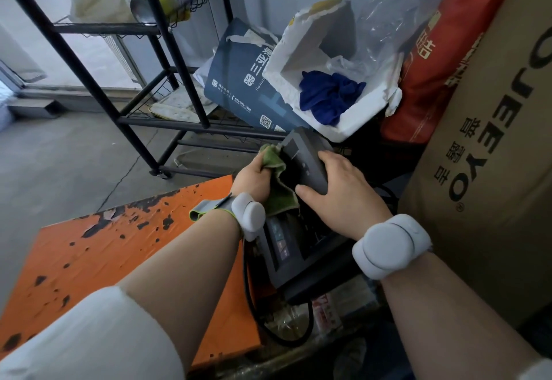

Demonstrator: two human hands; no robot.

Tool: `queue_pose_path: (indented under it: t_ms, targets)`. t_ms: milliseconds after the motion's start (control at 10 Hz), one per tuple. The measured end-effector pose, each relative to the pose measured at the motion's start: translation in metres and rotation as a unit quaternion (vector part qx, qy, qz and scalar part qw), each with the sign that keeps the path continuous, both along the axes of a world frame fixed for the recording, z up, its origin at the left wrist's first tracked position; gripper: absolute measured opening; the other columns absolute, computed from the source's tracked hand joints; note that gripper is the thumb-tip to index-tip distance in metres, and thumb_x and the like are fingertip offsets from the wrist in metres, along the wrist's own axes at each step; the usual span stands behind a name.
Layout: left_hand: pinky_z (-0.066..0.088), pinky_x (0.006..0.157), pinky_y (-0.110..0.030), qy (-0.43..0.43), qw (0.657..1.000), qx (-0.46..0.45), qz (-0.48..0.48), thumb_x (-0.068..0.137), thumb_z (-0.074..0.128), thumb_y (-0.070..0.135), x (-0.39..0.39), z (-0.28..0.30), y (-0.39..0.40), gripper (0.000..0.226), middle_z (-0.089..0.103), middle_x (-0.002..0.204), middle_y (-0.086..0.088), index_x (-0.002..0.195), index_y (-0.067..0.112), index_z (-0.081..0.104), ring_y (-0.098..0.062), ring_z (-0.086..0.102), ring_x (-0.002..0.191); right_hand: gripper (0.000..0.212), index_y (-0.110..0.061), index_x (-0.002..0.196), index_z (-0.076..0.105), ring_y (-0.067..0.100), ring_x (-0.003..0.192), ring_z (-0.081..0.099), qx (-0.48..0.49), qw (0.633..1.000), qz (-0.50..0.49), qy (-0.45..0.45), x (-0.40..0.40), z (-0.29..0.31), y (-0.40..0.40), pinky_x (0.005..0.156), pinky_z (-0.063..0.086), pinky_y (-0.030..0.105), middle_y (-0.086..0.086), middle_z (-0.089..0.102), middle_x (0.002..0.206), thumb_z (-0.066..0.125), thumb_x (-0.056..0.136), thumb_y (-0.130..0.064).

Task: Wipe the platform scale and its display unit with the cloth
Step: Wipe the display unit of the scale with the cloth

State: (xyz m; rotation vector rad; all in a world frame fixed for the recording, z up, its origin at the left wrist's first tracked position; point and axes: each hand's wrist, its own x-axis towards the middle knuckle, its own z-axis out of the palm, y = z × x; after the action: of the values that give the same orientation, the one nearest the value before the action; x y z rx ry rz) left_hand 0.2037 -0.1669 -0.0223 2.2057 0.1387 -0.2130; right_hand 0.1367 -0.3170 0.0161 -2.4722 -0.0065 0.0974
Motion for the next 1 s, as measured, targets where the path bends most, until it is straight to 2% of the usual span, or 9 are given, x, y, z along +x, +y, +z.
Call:
queue_pose_path:
  t_ms: [100,200,300,400,500,700,800,900,1000]
  targets:
    - [0.040,0.099,-0.029,0.012,1.000,0.026,0.002,0.097,0.034,0.014,-0.003,0.001,-0.001,0.048,0.051,0.139,-0.007,0.143,0.029,0.038,-0.028,0.048,0.125,0.077,-0.018,0.148,0.019,0.018,0.143,0.018,0.001,1.000,-0.001,0.001,-0.001,0.000,0.000,0.116,0.022,0.040,-0.002,0.019,0.155,0.054,0.087,-0.049]
    - [0.029,0.113,-0.032,-0.022,0.999,0.015,-0.029,0.097,0.035,0.012,-0.006,0.005,-0.008,0.051,0.037,0.151,0.003,0.145,0.029,0.034,-0.022,0.035,0.138,0.077,-0.017,0.147,0.019,0.019,0.143,0.019,-0.003,1.000,-0.001,-0.003,0.000,0.000,0.000,0.116,0.022,0.041,-0.001,0.020,0.155,0.054,0.086,-0.049]
    - [0.038,0.102,-0.026,-0.010,0.999,0.031,-0.021,0.097,0.034,0.012,-0.006,0.000,-0.003,0.052,0.042,0.146,-0.001,0.145,0.031,0.033,-0.024,0.043,0.131,0.077,-0.017,0.147,0.020,0.020,0.142,0.021,-0.002,1.000,0.000,-0.003,0.000,0.000,0.000,0.115,0.023,0.042,0.000,0.021,0.155,0.055,0.086,-0.049]
    - [0.040,0.066,-0.026,0.042,0.994,0.096,0.000,0.096,0.032,0.009,-0.008,-0.008,0.011,0.050,0.055,0.132,-0.015,0.143,0.025,0.037,-0.030,0.053,0.099,0.077,-0.016,0.147,0.021,0.021,0.142,0.022,-0.001,1.000,-0.001,-0.003,0.000,0.000,0.000,0.115,0.024,0.041,0.000,0.022,0.154,0.055,0.086,-0.048]
    - [0.038,0.063,-0.028,0.063,0.991,0.119,0.002,0.096,0.033,0.007,-0.012,-0.011,0.019,0.048,0.054,0.132,-0.017,0.143,0.018,0.038,-0.030,0.053,0.098,0.076,-0.016,0.146,0.022,0.021,0.141,0.023,-0.004,1.000,-0.001,-0.005,0.000,0.000,0.001,0.115,0.025,0.042,0.001,0.023,0.154,0.055,0.086,-0.048]
    - [0.035,0.055,-0.019,0.065,0.992,0.104,0.008,0.092,0.033,0.000,-0.021,-0.013,0.019,0.054,0.058,0.127,-0.015,0.143,0.017,0.038,-0.015,0.049,0.069,0.077,-0.016,0.146,0.022,0.021,0.141,0.023,-0.008,1.000,-0.001,-0.005,0.001,0.000,0.001,0.115,0.025,0.042,0.001,0.023,0.154,0.055,0.086,-0.048]
    - [0.044,0.075,-0.031,0.094,0.991,0.097,0.019,0.091,0.033,-0.004,-0.029,-0.017,0.023,0.054,0.055,0.131,-0.018,0.142,0.014,0.041,-0.030,0.057,0.102,0.077,-0.015,0.147,0.021,0.022,0.141,0.023,-0.010,1.000,0.002,-0.004,0.001,0.001,0.002,0.115,0.025,0.043,0.001,0.023,0.154,0.055,0.086,-0.048]
    - [0.047,0.089,-0.035,0.120,0.987,0.101,0.017,0.091,0.031,-0.005,-0.045,-0.016,0.021,0.056,0.051,0.136,-0.017,0.143,0.014,0.039,-0.034,0.053,0.116,0.077,-0.015,0.147,0.020,0.023,0.141,0.023,-0.015,1.000,0.003,-0.004,0.001,0.001,0.003,0.114,0.026,0.043,0.002,0.023,0.154,0.055,0.086,-0.047]
    - [0.050,0.093,-0.039,0.121,0.989,0.090,0.009,0.091,0.029,-0.005,-0.064,-0.015,0.015,0.060,0.052,0.133,-0.015,0.146,0.018,0.033,-0.032,0.054,0.115,0.077,-0.016,0.147,0.020,0.023,0.141,0.023,-0.019,1.000,-0.001,-0.001,0.000,0.002,0.002,0.114,0.026,0.043,0.001,0.022,0.154,0.055,0.087,-0.047]
